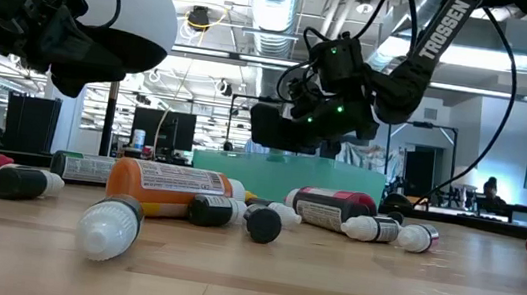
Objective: Pick & Place food coloring
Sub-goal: Put the large black food coloring bottle into the green bin
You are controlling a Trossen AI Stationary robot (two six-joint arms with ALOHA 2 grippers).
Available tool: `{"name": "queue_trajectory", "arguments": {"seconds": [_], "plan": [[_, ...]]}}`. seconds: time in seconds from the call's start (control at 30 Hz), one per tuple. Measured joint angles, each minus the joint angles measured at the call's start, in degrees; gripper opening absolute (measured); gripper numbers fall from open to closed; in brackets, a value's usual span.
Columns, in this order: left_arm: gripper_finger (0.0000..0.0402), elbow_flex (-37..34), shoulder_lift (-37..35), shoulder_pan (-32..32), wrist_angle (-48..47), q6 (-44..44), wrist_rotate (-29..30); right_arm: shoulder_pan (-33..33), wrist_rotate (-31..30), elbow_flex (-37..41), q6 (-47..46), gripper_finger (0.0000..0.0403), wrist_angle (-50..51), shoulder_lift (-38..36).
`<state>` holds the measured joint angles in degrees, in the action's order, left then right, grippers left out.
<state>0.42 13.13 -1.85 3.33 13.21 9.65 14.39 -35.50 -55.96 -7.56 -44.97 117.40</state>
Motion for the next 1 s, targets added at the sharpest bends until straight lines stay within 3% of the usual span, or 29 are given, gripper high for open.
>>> {"name": "queue_trajectory", "arguments": {"seconds": [1.0], "plan": [[0.0138, -0.02, 0.01, 0.00, 0.00, 0.47, -0.02, 1.90, 3.17, 0.00, -3.43, 0.0112, -3.64, -0.02]]}}
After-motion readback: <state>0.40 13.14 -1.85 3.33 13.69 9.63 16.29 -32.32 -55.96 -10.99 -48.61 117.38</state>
